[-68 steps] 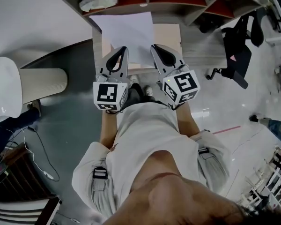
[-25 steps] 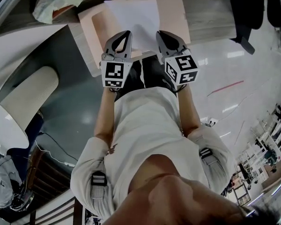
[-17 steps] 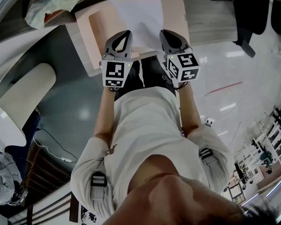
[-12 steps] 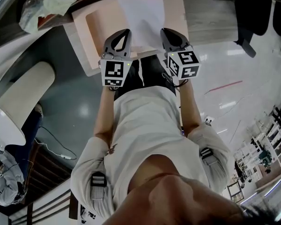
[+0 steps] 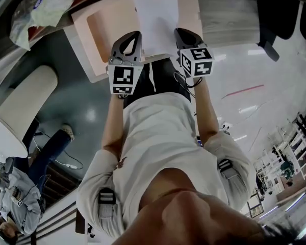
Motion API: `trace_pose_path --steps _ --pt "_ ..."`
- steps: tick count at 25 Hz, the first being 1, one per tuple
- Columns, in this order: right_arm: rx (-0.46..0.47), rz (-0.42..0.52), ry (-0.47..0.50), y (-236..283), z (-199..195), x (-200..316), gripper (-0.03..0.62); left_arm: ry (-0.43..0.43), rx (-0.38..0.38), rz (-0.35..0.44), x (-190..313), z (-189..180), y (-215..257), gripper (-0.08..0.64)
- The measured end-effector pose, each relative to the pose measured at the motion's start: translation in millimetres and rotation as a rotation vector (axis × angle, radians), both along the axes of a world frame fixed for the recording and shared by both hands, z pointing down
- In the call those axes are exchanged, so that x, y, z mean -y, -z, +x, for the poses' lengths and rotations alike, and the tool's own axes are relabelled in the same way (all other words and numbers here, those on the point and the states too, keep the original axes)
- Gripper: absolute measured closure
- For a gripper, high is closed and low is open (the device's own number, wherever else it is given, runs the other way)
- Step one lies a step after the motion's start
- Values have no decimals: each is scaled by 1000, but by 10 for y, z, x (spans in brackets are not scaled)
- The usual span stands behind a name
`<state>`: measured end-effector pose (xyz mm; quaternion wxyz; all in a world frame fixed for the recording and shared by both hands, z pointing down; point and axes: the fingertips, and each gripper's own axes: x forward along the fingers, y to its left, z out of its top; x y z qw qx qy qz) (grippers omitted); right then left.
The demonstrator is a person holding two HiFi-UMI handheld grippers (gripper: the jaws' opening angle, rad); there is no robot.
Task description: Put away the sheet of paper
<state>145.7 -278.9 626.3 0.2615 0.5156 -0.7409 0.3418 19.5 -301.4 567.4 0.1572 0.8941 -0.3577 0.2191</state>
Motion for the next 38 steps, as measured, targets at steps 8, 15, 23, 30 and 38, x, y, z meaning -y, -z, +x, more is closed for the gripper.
trace_pose_path --steps 8,15,23,30,38 --pt "9 -47 5 -268 -34 103 572 24 12 -17 38 -60 -101 543" --pt "11 -72 25 -415 -152 131 572 49 25 -30 51 -159 -184 543" --pt "11 -85 44 -540 -309 147 572 73 27 -36 36 -278 -219 543" --pt "9 -72 41 -560 -434 230 572 99 23 -42 28 -392 -254 543" --pt "22 -79 -4 -584 -418 259 572 117 16 -46 -11 -471 -252 543"
